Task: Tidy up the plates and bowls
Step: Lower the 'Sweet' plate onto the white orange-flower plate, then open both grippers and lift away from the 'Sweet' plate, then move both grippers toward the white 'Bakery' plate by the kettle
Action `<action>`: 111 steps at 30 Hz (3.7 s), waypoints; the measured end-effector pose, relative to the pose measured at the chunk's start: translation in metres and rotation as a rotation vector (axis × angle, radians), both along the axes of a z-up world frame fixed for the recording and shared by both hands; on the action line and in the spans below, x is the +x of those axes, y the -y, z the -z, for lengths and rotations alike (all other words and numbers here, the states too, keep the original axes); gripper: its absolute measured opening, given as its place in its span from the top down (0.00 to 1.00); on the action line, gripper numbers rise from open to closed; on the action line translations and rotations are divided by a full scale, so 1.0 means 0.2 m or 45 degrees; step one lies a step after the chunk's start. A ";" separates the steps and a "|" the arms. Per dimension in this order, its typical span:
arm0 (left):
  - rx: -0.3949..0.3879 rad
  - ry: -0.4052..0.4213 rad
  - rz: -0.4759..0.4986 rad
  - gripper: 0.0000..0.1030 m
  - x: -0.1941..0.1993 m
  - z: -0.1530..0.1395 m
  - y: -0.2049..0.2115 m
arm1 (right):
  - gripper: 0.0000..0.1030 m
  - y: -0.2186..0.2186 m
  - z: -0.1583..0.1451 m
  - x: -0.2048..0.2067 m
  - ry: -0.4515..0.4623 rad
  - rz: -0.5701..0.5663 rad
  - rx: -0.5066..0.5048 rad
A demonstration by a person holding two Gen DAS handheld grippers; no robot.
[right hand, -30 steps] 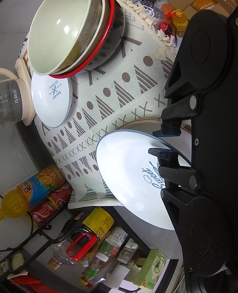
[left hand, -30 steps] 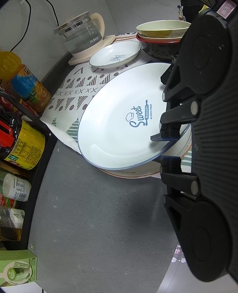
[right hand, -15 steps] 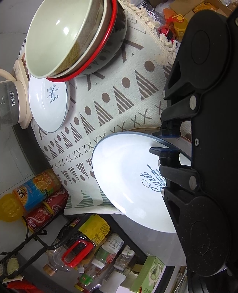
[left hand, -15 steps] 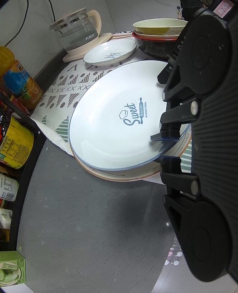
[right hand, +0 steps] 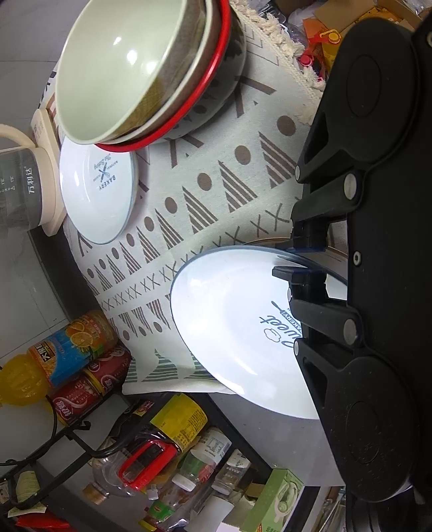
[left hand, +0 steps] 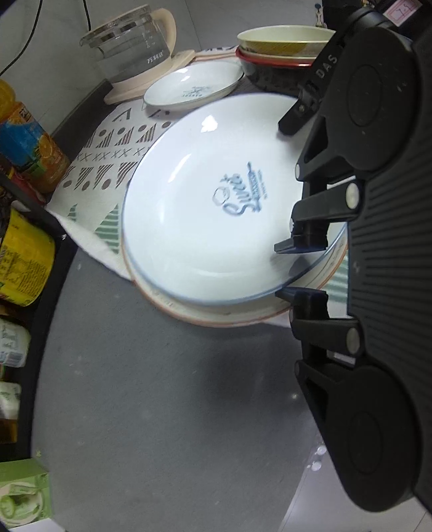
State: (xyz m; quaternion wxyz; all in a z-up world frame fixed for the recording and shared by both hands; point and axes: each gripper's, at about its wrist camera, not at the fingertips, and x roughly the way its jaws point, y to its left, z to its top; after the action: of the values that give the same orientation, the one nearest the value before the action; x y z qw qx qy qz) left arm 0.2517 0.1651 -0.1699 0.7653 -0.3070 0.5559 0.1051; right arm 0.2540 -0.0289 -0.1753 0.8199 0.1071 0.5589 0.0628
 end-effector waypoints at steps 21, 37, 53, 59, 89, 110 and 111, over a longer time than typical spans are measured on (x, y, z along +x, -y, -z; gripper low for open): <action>0.037 0.011 -0.080 0.76 0.03 0.04 -0.13 | 0.89 0.01 0.05 0.03 0.008 -0.030 -0.096; 0.058 0.012 -0.114 0.76 0.03 -0.01 -0.20 | 0.86 -0.03 0.13 0.03 -0.056 -0.065 -0.075; 0.036 0.095 -0.124 0.34 -0.02 -0.11 -0.19 | 0.56 0.01 -0.02 0.01 -0.010 -0.014 -0.038; 0.069 0.150 -0.094 0.17 -0.08 -0.17 -0.17 | 0.27 0.01 -0.17 -0.04 0.094 -0.022 -0.020; 0.071 0.333 0.141 0.04 0.01 -0.43 0.19 | 0.03 0.25 -0.51 -0.10 0.346 0.026 -0.062; 0.066 0.302 0.178 0.04 0.68 -0.37 0.65 | 0.03 0.67 -0.38 0.56 0.288 0.050 -0.040; 0.074 0.293 0.176 0.04 0.71 -0.35 0.67 | 0.03 0.69 -0.36 0.60 0.267 0.053 -0.041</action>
State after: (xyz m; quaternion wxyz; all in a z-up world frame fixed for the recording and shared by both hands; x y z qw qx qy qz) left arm 0.3939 0.0318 -0.0997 0.8379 -0.2558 0.4811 0.0322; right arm 0.3740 -0.1668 -0.1037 0.8767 0.0983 0.4685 0.0475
